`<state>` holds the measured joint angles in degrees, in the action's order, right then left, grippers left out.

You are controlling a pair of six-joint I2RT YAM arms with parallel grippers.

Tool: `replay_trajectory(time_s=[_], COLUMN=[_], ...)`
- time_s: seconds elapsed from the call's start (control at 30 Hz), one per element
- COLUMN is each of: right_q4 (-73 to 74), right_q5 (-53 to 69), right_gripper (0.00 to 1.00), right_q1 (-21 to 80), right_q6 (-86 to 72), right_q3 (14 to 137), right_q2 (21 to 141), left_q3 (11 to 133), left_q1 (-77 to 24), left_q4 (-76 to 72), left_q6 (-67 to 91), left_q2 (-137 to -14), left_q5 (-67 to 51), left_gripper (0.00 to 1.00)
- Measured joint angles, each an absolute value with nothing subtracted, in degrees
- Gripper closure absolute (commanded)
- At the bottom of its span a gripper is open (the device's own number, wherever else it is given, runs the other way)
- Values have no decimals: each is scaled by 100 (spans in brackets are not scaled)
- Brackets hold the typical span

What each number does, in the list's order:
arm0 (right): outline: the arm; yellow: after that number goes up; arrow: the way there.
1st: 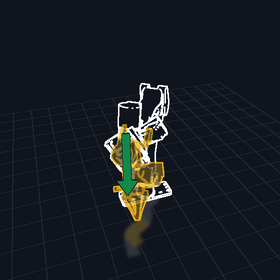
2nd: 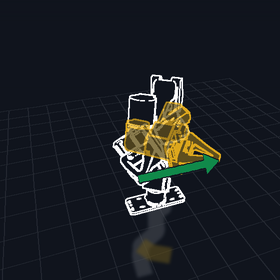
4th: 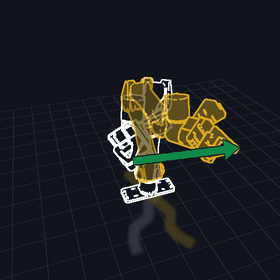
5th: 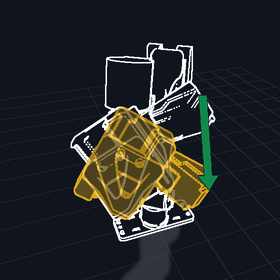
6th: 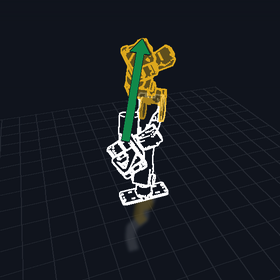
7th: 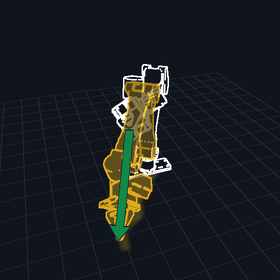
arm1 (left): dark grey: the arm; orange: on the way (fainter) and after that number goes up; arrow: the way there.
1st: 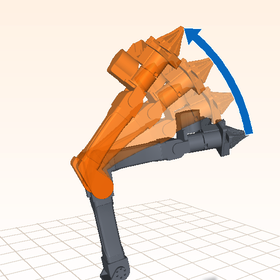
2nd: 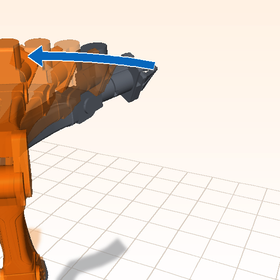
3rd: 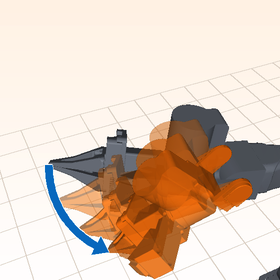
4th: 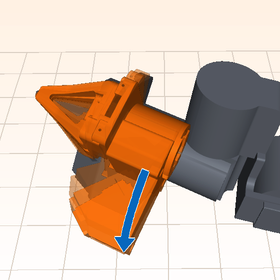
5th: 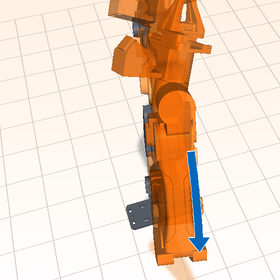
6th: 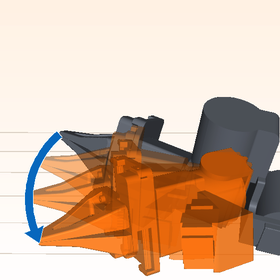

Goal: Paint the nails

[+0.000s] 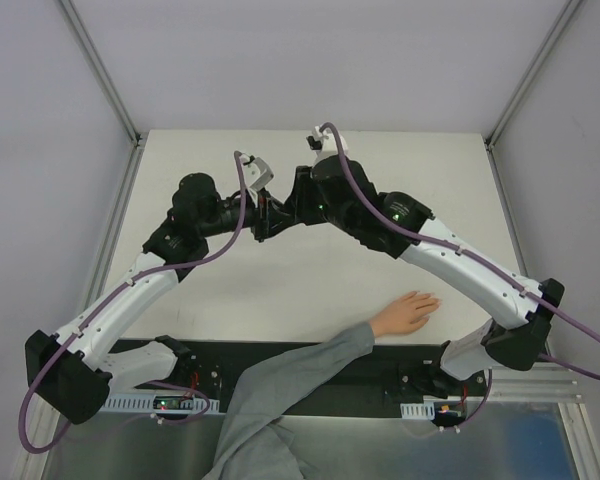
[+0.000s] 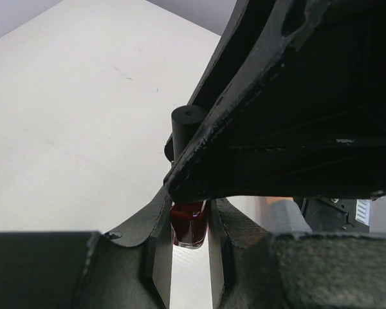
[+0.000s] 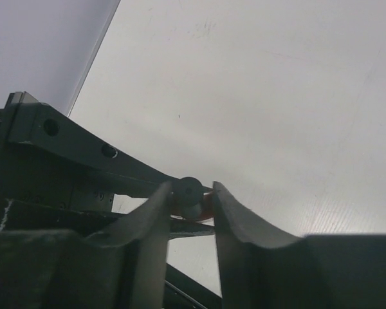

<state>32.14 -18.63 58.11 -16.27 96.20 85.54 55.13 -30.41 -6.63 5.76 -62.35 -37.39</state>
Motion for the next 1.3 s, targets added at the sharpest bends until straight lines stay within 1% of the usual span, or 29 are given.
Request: replay_trajectory(time_s=[0.03, 0.07, 0.13, 0.2, 0.27, 0.37, 0.47, 0.6, 0.63, 0.67, 0.7, 0.73, 0.8, 0.83, 0.87, 0.9, 0.93, 1.0, 1.07, 1.1, 1.2, 1.3], right_q4=[3229, 3245, 3236, 3144, 2576, 1476, 1194, 799, 746, 705, 683, 681, 766, 823, 956, 1048, 1210, 1448, 1767, 1929, 2377, 2663], right_q5=[-1874, -1879, -1855, -1518, -414, 1647, 3170, 4241, 4359, 4423, 4434, 4405, 4106, 3900, 3454, 3142, 2635, 1782, 943, 582, -340, -1083], right_gripper=[97, 100, 100, 100, 100, 100, 100, 100, 96, 88, 80, 62, 50, 38, 33, 31, 26, 24, 25, 31, 42, 46], right_q1=[5815, 5817, 5808, 5736, 5465, 4932, 4628, 4436, 4421, 4403, 4394, 4390, 4392, 4399, 4456, 4484, 4556, 4768, 5061, 5188, 5461, 5599], right_q6=[-1625, -1601, -1474, -1107, -480, 115, 340, 399, 399, 392, 379, 336, 119, 5, -121, -244, -362, -617, -856, -965, -1212, -1433], right_q3=[9620, 9620, 9598, 9470, 8882, 7575, 7422, 7321, 7295, 7269, 7253, 7251, 7271, 7295, 7345, 7380, 7456, 7605, 7835, 7966, 8541, 9105], right_q2=[8558, 8560, 8541, 8440, 8047, 7135, 6965, 6969, 6973, 6976, 6976, 6976, 6969, 6969, 6969, 6969, 6967, 6958, 6963, 6969, 7098, 7328], left_q3=[5513, 5513, 5513, 5513, 5441, 5072, 4965, 4971, 4978, 4984, 5011, 5037, 5129, 5177, 5249, 5286, 5325, 5387, 5426, 5428, 5428, 5428], left_q1=[-3039, -3039, -3030, -3006, -2928, -2930, -2961, -2954, -2954, -2956, -2958, -2958, -2958, -2967, -3006, -3009, -3035, -3041, -3041, -3039, -3039, -3039], left_q4=[-661, -657, -655, -657, -893, -1907, -2698, -3100, -3087, -3055, -2928, -2821, -2443, -2261, -1984, -1844, -1632, -1293, -1107, -1037, -884, -799], left_q6=[574, 572, 574, 624, 856, 1739, 2366, 2644, 2646, 2635, 2574, 2484, 2161, 1986, 1726, 1592, 1396, 1079, 873, 788, 628, 545], left_q2=[-6235, -6235, -6235, -6237, -6265, -6294, -6300, -6300, -6300, -6300, -6300, -6300, -6281, -6274, -6252, -6235, -6206, -6147, -6132, -6125, -6106, -6090], left_q5=[-3739, -3743, -3894, -4128, -4711, -5808, -6678, -7170, -7236, -7251, -7238, -7207, -6978, -6831, -6521, -6381, -6077, -5487, -4987, -4783, -4281, -3920], left_gripper=[100, 100, 100, 100, 100, 100, 100, 100, 100, 100, 100, 100, 100, 100, 100, 100, 100, 100, 100, 100, 100, 100])
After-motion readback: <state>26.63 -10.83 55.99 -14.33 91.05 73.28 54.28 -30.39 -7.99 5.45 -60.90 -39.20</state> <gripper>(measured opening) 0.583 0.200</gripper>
